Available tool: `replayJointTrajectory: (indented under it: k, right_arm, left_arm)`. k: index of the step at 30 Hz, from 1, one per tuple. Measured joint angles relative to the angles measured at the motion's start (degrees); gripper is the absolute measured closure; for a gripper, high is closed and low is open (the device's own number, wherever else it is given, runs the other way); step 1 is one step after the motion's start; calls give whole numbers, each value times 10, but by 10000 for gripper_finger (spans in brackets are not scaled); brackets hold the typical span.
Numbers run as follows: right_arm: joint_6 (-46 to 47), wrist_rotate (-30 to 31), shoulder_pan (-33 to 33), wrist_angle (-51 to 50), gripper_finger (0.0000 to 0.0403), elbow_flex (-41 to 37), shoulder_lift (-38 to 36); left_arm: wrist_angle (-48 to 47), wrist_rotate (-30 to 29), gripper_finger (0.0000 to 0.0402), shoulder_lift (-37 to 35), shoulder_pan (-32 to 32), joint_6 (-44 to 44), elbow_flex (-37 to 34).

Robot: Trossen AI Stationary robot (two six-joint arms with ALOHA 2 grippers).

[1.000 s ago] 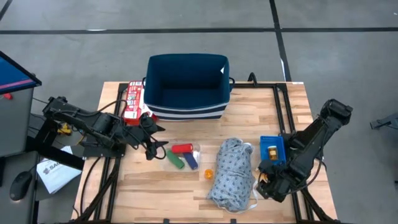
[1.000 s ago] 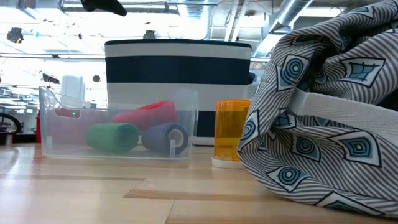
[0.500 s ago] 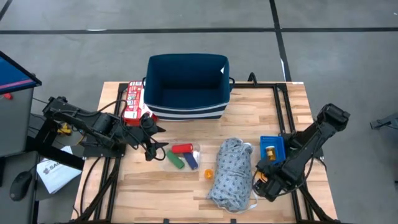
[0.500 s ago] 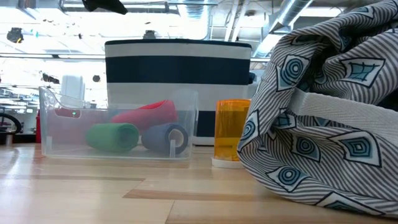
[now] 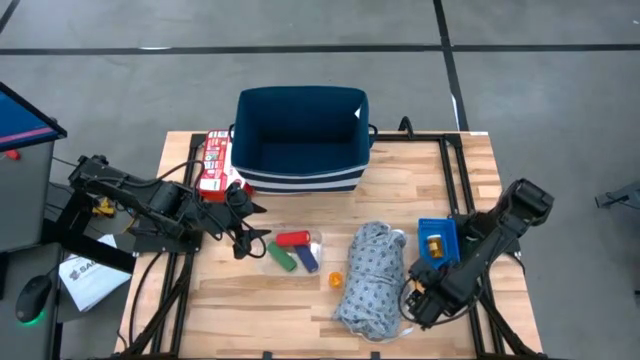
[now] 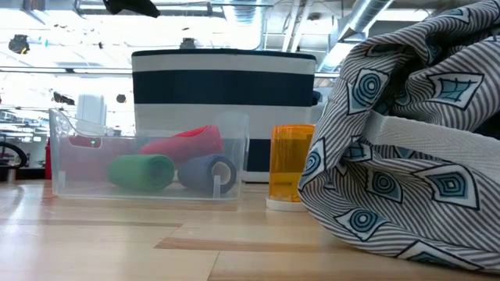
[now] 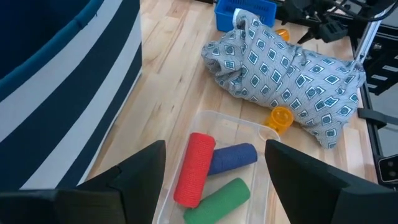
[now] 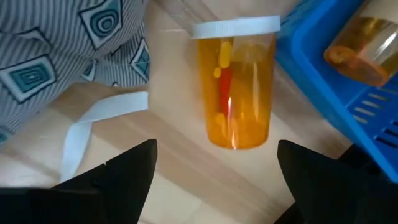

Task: Pick & place medical supplies in basket/bin
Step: Put the right orange pill bottle into the small blue bin

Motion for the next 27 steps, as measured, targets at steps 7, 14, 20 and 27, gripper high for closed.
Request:
replayJointTrajectory:
  k: [7,14,20,27]
  right_arm:
    - [-29,39,0,-4,74,0,23]
    - [-38,50,5,27,74,-1,42]
    - [-30,38,3,82,74,0,37]
    - [18,35,1,59,74,7,36]
  left_arm:
    - [3,9,135,0,0,-3,0]
    - [26,31,135,0,12,-6,0]
    - [27,44,135,0,23,-7,0]
    - [30,52,135,0,35,-2,0]
